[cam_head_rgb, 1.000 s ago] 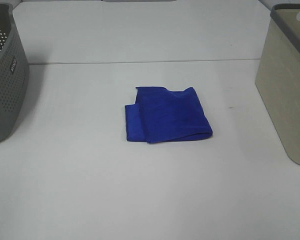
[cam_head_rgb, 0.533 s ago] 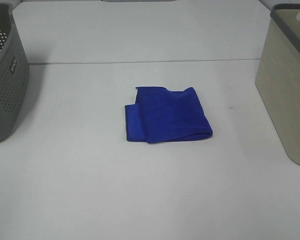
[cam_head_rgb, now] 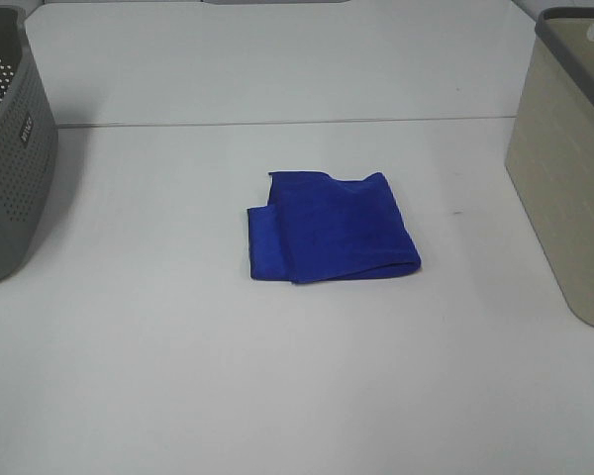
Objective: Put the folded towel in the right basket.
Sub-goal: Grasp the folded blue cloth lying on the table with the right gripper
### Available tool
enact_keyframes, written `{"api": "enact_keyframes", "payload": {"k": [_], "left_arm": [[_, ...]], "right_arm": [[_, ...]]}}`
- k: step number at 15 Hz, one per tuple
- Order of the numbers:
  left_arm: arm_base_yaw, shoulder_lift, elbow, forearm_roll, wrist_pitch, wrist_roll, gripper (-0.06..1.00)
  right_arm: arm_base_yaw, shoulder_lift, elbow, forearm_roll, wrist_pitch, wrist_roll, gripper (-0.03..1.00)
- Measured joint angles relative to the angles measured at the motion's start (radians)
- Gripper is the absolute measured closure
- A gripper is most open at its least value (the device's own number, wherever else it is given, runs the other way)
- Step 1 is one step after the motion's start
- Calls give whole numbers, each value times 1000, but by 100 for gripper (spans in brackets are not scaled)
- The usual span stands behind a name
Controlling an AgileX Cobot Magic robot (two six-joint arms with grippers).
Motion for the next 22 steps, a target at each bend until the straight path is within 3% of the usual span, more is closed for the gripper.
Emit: {"api": "enact_keyframes", "payload": {"k": [8,12,16,21,22], "left_arm": [[0,0,0,0,0,0,-5],[0,0,0,0,0,0,-5],[0,0,0,0,0,0,-5],[0,0,0,0,0,0,-5],[0,0,0,0,0,0,-5]], "right_arm": [[0,303,-340,20,-9,-1,0],[0,395,-366,62,-5,16,0],[0,489,-366,289,-97,-12,0],[0,716,-366,614,-194,-269,1],[0,863,-366,725,-258,-368,1]]}}
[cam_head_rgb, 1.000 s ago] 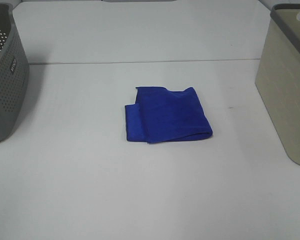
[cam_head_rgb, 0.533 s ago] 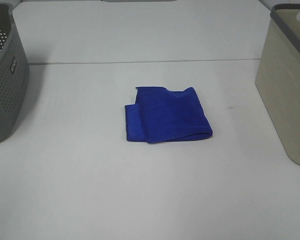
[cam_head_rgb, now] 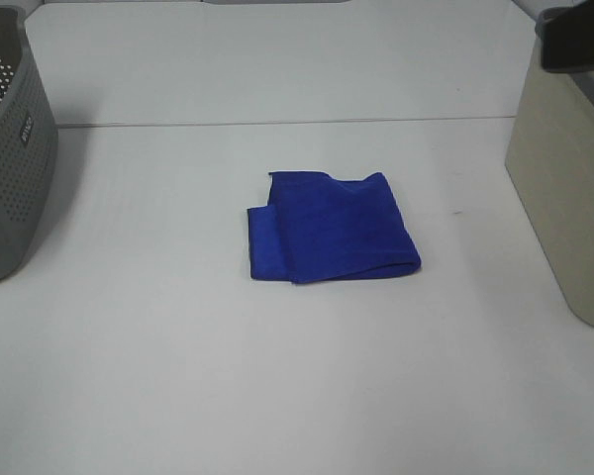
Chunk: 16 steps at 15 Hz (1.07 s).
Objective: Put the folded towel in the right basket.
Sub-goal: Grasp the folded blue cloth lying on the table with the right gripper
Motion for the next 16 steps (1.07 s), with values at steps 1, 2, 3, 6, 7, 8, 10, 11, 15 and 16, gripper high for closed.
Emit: {"api": "enact_keyframes", "payload": {"k": [1,2,3,6,7,8,10,11,15,16], "left_arm": [[0,0,0,0,0,0,-5],[0,0,0,0,0,0,-5],[0,0,0,0,0,0,-5],[0,0,0,0,0,0,-5],[0,0,0,0,0,0,-5],[0,0,0,0,0,0,-5],[0,0,0,0,0,0,-5],[0,0,0,0,0,0,-5],[0,0,0,0,0,0,-5],[0,0,0,0,0,0,-5]], "right_arm": [[0,95,-1,67,-25,-74,1],[0,192,-2,135,-36,-148,1],[0,292,-2,188,-38,-199,1],[0,589,-67,257,-13,-291,1],[0,683,-121,256,9,-301,1],[0,756,-181,252,30,-309,1],[0,881,-292,232,46,-315,1],[0,929,-350,229,53,-315,1],[13,1074,-475,193,33,-311,1],[35,1098,-496,155,20,-301,1]]}}
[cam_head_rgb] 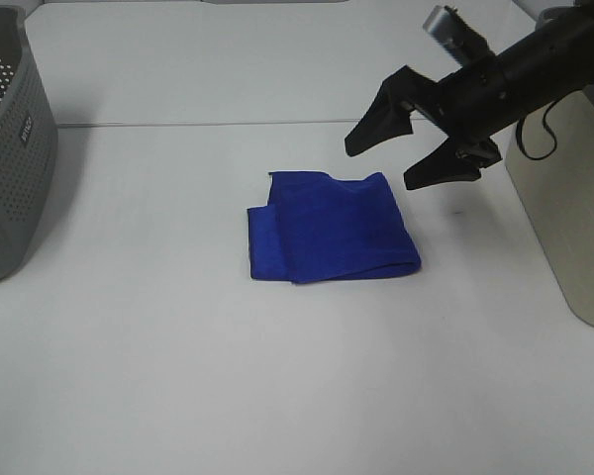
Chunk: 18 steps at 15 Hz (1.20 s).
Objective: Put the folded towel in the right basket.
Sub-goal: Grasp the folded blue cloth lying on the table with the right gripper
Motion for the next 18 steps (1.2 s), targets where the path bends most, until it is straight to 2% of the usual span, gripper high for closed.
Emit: {"api": "enact_keyframes", "payload": {"k": [3,5,9,18], "left_arm": [[0,0,0,0,0,0,-5],[0,0,0,0,0,0,-5],[0,0,0,0,0,0,-5],[0,0,0,0,0,0,-5]], "right_arm": [[58,41,-30,-100,-62,34,1],[65,65,-30,-140,-116,36,1],[65,126,-30,-150,-192,79,1],[65,204,-35,-189,-249,115,1]]}}
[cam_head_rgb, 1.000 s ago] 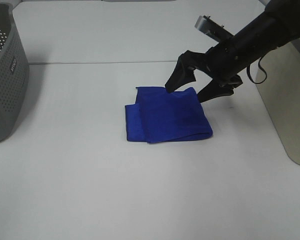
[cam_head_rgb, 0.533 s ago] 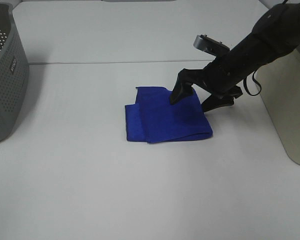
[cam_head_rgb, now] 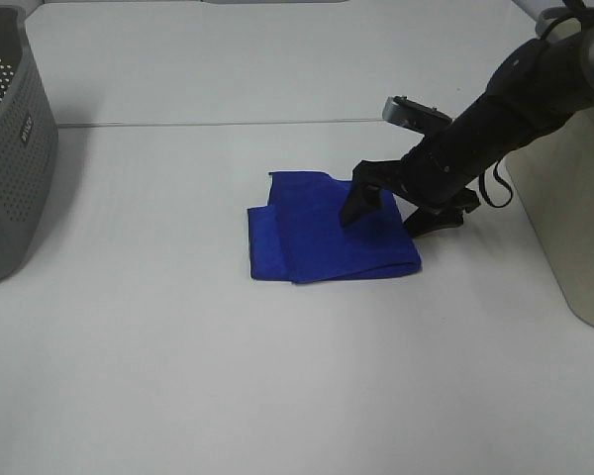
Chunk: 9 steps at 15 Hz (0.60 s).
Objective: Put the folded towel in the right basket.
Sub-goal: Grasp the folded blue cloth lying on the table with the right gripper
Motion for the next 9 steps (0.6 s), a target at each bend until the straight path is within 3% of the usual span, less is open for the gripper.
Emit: {"api": "enact_keyframes", "payload": {"k": [4,7,9], "left_arm": [[0,0,0,0,0,0,-5],[0,0,0,0,0,0,-5],[0,0,0,0,0,0,-5]], "right_arm": [[30,0,-2,-9,-5,25,1],[132,6,-4,-52,-33,60,1],[213,18,-17,-154,-62,152,1]]}}
